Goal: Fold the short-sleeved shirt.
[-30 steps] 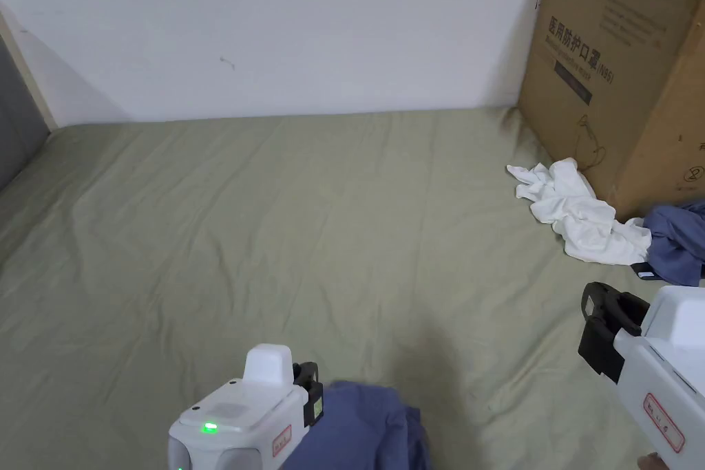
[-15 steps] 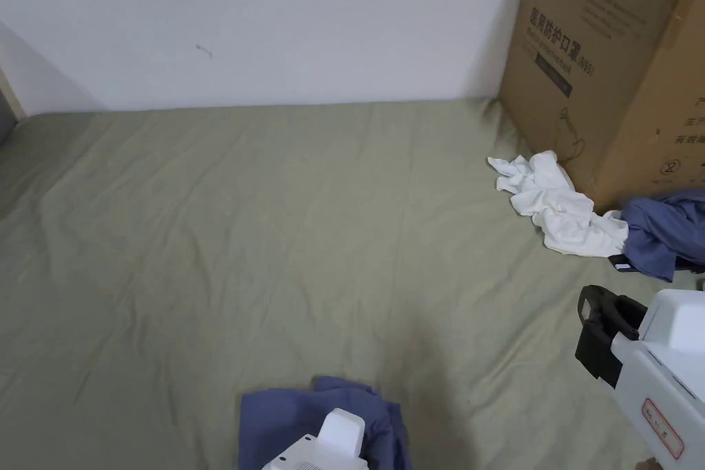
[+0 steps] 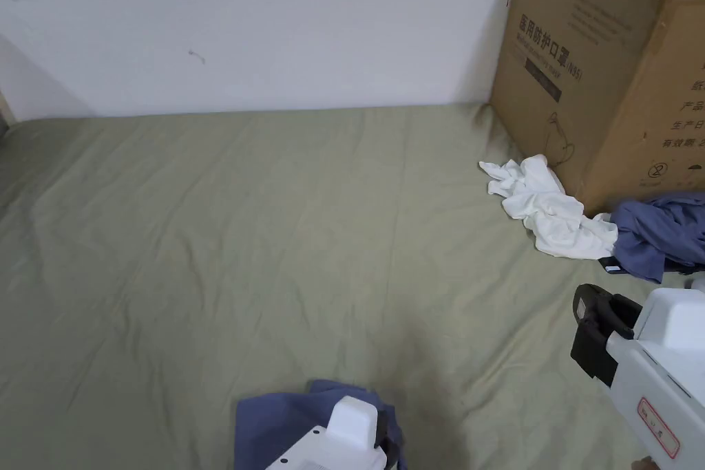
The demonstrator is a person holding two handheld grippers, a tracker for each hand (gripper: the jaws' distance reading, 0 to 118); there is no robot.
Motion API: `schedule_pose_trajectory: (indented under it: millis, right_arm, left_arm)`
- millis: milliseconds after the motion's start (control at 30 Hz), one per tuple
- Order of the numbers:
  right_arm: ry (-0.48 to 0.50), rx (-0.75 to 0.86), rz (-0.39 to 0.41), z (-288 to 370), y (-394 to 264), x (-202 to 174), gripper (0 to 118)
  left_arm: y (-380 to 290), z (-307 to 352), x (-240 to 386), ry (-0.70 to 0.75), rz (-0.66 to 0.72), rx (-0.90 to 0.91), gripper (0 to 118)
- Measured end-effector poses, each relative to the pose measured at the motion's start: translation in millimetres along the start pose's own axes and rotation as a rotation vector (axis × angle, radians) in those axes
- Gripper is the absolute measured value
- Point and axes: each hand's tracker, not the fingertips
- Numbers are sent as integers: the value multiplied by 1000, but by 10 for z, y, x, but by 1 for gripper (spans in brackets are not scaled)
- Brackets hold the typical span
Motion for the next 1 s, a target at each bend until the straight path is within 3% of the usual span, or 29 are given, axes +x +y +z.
schedule_pose_trajectory:
  millis: [233,500,1000]
  right_arm:
    - [36,45,-4,13,101,-162,1]
    - [92,114,-7,12,279,-391,1]
    - [76,234,73,60,391,-694,1]
  left_arm:
    - [722,606,-277,72,24,204,0]
    - [1292,1174,-681,262,0,357,0]
    - [1381,1825,-1226,483,7,505,0]
